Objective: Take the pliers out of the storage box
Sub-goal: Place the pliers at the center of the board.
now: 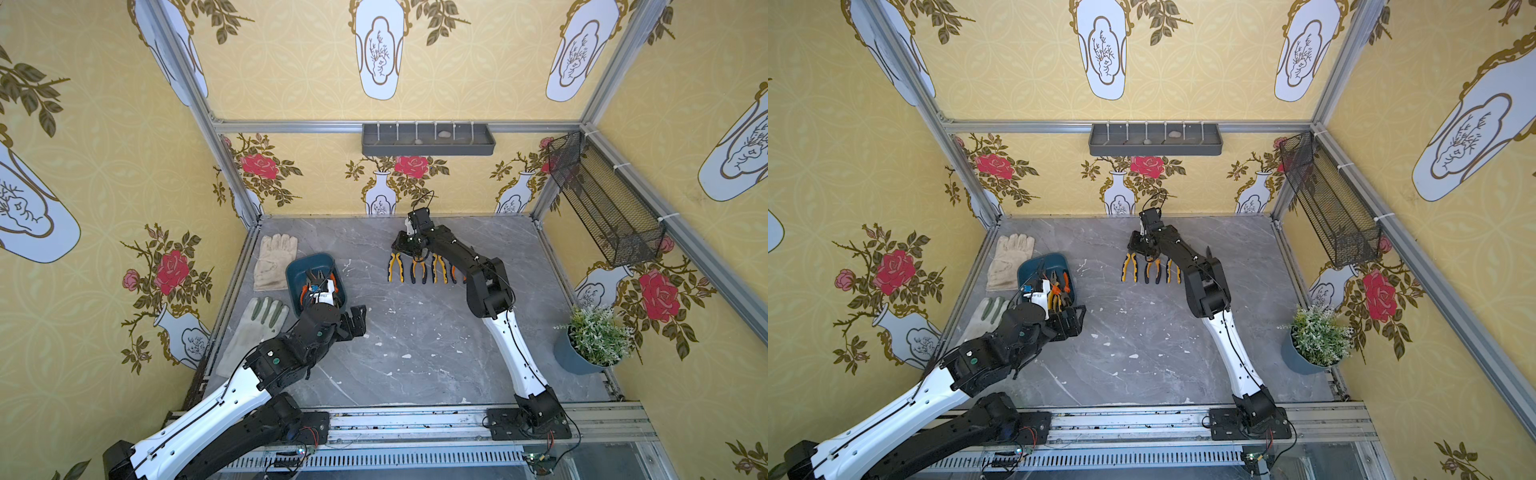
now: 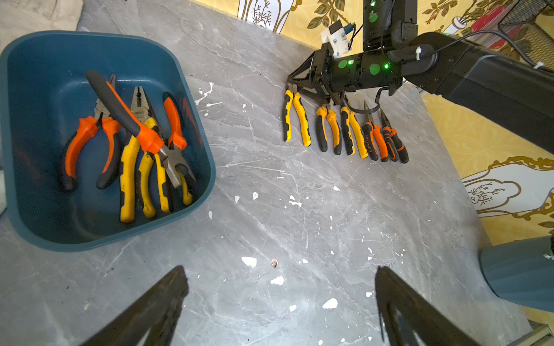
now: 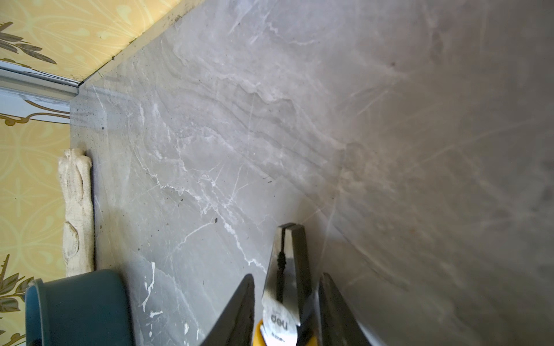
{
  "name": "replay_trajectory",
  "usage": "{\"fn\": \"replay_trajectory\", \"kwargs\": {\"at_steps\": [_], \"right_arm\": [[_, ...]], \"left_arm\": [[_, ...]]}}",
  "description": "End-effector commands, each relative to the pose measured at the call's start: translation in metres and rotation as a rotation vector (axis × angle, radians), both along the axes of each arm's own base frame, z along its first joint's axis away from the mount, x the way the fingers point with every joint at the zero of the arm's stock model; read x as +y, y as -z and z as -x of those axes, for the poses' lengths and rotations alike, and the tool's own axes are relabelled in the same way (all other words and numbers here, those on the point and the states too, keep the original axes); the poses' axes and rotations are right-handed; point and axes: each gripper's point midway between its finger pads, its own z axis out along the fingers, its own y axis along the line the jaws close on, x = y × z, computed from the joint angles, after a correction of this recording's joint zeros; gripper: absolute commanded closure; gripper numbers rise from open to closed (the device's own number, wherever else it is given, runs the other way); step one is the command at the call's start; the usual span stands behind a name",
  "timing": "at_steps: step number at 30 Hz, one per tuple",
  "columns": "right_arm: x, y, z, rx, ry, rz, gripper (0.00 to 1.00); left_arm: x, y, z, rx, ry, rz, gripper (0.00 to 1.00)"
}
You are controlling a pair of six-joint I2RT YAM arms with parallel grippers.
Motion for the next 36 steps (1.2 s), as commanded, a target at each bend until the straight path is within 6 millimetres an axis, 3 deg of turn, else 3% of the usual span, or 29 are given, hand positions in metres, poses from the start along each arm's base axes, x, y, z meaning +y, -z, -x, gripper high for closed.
{"fn": "replay_trajectory", "kwargs": {"at_steps": [1,8,12,18,23,26,29,36], "right_arm": [[0.001,0.000,-0.002,-0.015,-0.001,0.003,0.61],[0.002,-0.003,0.000,-0.033,-0.011,0.025,0.60],[0.005,-0.012,0.006,-0.112,-0.012,0.152,0.57],[0.015,-0.068,0.017,-0.367,0.003,0.366,0.42],[0.023,-0.093,0.033,-0.427,-0.017,0.422,0.40],[0.019,-0.087,0.044,-0.400,-0.018,0.462,0.27],[0.015,-0.069,0.056,-0.352,-0.027,0.504,0.10],[0.013,-0.028,0.075,-0.208,-0.048,0.487,0.07]], "left_arm": [[0.002,0.004,0.000,0.005,-0.008,-0.010,0.01],[0.003,0.003,0.001,0.003,-0.009,-0.005,0.01],[0.003,0.004,0.001,0.003,-0.012,0.000,0.01],[0.004,0.001,0.002,-0.002,-0.014,0.013,0.01],[0.005,-0.001,0.004,-0.010,-0.013,0.030,0.01],[0.006,-0.001,0.005,-0.009,-0.014,0.036,0.01],[0.003,0.002,0.005,-0.001,-0.010,0.051,0.01],[-0.004,0.006,0.005,0.013,-0.003,0.096,0.01]]}}
